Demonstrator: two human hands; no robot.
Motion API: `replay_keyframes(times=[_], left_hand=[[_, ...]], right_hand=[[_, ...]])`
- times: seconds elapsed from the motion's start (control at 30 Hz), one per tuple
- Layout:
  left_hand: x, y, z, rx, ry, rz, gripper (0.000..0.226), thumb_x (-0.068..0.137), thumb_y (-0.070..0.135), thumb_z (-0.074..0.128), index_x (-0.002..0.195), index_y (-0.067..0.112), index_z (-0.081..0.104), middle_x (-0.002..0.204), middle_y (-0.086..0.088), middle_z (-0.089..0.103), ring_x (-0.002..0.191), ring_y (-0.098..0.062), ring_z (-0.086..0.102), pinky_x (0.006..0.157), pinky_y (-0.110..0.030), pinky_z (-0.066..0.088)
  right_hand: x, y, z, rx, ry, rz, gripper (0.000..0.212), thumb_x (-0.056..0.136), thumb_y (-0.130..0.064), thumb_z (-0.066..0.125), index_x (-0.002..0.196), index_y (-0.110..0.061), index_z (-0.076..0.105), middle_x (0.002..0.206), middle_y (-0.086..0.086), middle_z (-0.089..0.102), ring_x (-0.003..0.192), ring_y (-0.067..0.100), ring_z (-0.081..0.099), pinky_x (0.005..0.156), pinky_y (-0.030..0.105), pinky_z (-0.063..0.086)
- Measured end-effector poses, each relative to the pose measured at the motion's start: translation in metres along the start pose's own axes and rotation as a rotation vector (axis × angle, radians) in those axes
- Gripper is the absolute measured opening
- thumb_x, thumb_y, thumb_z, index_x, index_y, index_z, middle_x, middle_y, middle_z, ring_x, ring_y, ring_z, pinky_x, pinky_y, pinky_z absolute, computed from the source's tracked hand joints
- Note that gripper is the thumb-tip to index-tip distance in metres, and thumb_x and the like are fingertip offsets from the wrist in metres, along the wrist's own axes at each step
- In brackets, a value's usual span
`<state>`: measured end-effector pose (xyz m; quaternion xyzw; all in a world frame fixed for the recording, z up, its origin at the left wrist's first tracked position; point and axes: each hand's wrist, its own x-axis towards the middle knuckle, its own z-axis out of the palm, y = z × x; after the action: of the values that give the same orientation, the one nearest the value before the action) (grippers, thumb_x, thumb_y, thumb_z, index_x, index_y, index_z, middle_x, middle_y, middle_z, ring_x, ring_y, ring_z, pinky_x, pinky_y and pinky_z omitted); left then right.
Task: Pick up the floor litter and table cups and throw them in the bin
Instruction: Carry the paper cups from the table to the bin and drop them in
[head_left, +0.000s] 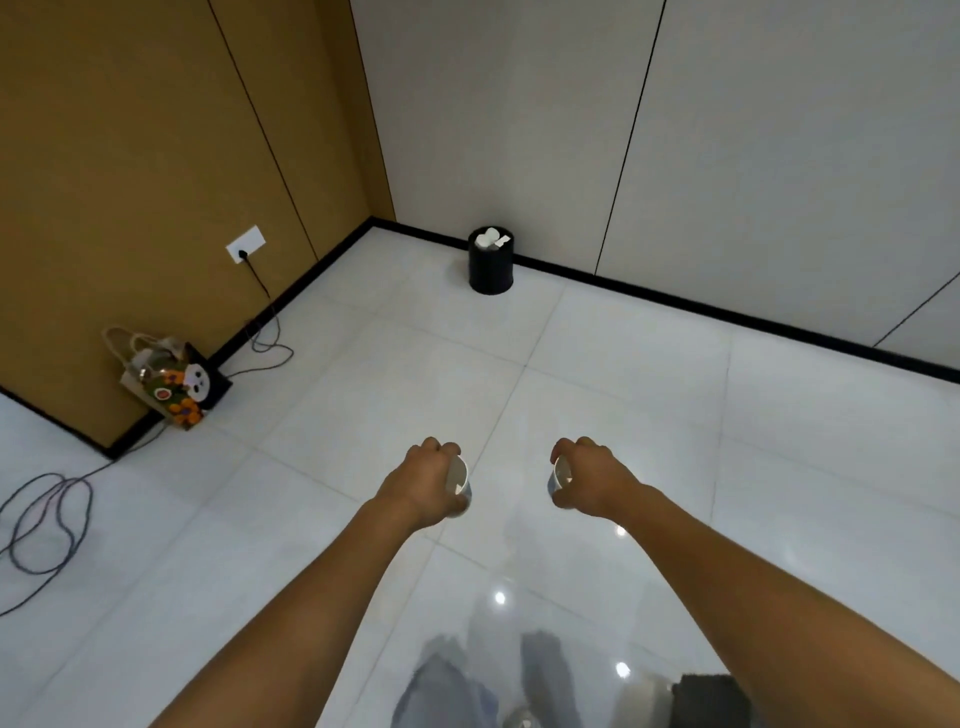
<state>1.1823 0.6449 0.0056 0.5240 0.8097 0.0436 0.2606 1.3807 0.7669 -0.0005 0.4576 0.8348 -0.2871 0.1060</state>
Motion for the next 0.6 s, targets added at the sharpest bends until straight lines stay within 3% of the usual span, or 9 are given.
replay_keyframes(times=[0.33, 0.6], left_hand=[[0.250, -0.072, -0.120, 0.009, -0.033, 0.002, 0.067, 0.083, 0.039, 0.065, 0.141, 0.019, 0.037, 0.134, -0.005, 0.041, 0.125, -0.025, 0.039, 0.096, -0.036, 0.044], [0.427, -0.081, -0.223, 0.056, -0.038, 0.047, 0.067, 0.082, 0.038, 0.066, 0.140, 0.018, 0.037, 0.134, -0.005, 0.040, 0.125, -0.025, 0.038, 0.094, -0.036, 0.045]], right_hand=[[0.249, -0.062, -0.082, 0.056, 0.000, 0.026, 0.052, 0.080, -0.022, 0.069, 0.127, -0.018, 0.048, 0.122, 0.007, 0.047, 0.114, 0.027, 0.047, 0.086, 0.036, 0.051], [0.409, -0.091, -0.168, 0.106, 0.026, 0.065, 0.054, 0.079, -0.023, 0.071, 0.128, -0.018, 0.048, 0.120, 0.008, 0.048, 0.113, 0.028, 0.048, 0.087, 0.034, 0.049]])
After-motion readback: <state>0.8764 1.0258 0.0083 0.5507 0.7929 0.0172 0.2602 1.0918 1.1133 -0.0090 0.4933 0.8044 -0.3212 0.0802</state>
